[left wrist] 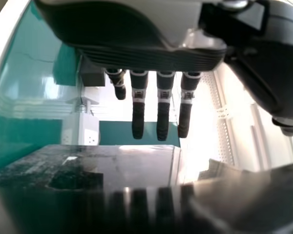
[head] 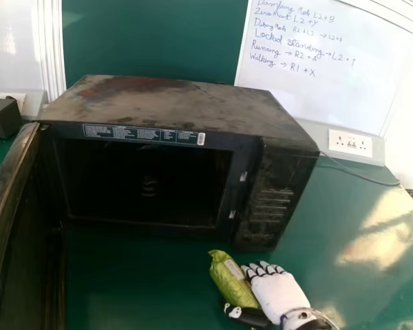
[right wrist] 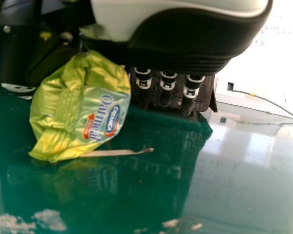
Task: Put biscuit inside oven
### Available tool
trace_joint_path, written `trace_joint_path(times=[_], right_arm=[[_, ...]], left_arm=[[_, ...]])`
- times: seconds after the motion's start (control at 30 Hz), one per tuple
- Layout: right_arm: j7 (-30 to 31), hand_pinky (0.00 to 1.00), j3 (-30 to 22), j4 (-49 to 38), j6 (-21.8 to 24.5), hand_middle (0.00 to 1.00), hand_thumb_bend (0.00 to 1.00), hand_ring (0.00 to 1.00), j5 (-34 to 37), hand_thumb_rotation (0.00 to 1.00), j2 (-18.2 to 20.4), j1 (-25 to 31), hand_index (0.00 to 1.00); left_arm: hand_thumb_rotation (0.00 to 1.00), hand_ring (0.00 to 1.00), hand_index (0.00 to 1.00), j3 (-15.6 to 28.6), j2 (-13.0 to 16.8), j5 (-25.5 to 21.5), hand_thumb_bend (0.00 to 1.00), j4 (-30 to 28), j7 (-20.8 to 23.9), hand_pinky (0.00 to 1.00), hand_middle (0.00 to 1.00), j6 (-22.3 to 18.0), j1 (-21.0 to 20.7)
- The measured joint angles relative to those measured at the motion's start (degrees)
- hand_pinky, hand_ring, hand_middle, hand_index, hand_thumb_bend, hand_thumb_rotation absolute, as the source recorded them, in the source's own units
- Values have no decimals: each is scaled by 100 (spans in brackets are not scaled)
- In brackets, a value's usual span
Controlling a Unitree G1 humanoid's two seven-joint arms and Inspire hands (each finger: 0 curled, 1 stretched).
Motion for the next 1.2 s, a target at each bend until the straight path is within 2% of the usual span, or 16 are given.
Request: trace_joint_path(times=[0.03, 0.13, 0.2, 0.23, 0.3, 0.33, 0.37, 0.5, 0.53, 0.57, 0.63, 0.83, 1.2], right_arm=[[-30, 86, 15, 26, 2, 99, 79, 94, 2, 72, 3, -10, 100], [-81, 69, 40, 66, 32, 95, 82, 85, 8, 45, 4, -28, 96], [-109, 55, 47, 76, 56, 91, 78, 78, 8, 20, 3, -74, 89], [-115, 51, 48, 84, 66, 89, 77, 75, 7, 10, 1, -115, 85], [-125, 45, 50, 100, 76, 81, 78, 65, 17, 2, 0, -153, 74], [-128, 43, 54, 106, 78, 77, 78, 61, 24, 1, 0, -161, 70], [-143, 37, 55, 110, 88, 73, 77, 56, 48, 0, 2, -170, 65], [-233, 20, 55, 110, 125, 53, 74, 26, 115, 0, -2, -234, 54], [-237, 17, 58, 111, 129, 48, 60, 20, 121, 2, -2, -249, 51], [-241, 14, 62, 115, 133, 45, 56, 16, 125, 2, -3, -258, 50], [-266, 12, 64, 120, 138, 42, 52, 13, 150, 3, -5, -265, 49], [-289, 7, 76, 146, 187, 28, 51, 7, 263, 3, 0, -279, 48], [-356, 5, 99, 200, 201, 28, 51, 5, 363, 3, 6, -335, 48]], left_arm=[[85, 74, 77, 0, -20, 64, 88, -23, 60, 67, 77, 8, 27], [86, 74, 77, 0, -51, 297, 88, -160, 287, 68, 77, 40, 88], [88, 75, 77, -7, -53, 380, 88, -231, 420, 68, 78, 75, 102], [88, 75, 77, -28, -57, 426, 88, -259, 490, 68, 78, 117, 121], [86, 75, 77, -73, -71, 545, 88, -332, 698, 69, 78, 200, 155], [86, 75, 77, -84, -74, 631, 88, -385, 826, 69, 78, 233, 165], [86, 75, 77, -112, -77, 648, 87, -437, 931, 69, 78, 284, 183], [87, 76, 77, -202, -90, 694, 88, -646, 1386, 70, 78, 680, 334], [87, 76, 77, -214, -92, 689, 88, -671, 1466, 69, 78, 743, 363], [87, 76, 77, -240, -95, 669, 88, -693, 1527, 69, 78, 797, 407], [86, 76, 77, -316, -102, 617, 87, -733, 1598, 69, 78, 878, 486], [86, 75, 78, -424, -101, 393, 87, -792, 1623, 69, 79, 935, 534], [83, 75, 78, -514, -100, 304, 86, -798, 1495, 69, 79, 875, 534]])
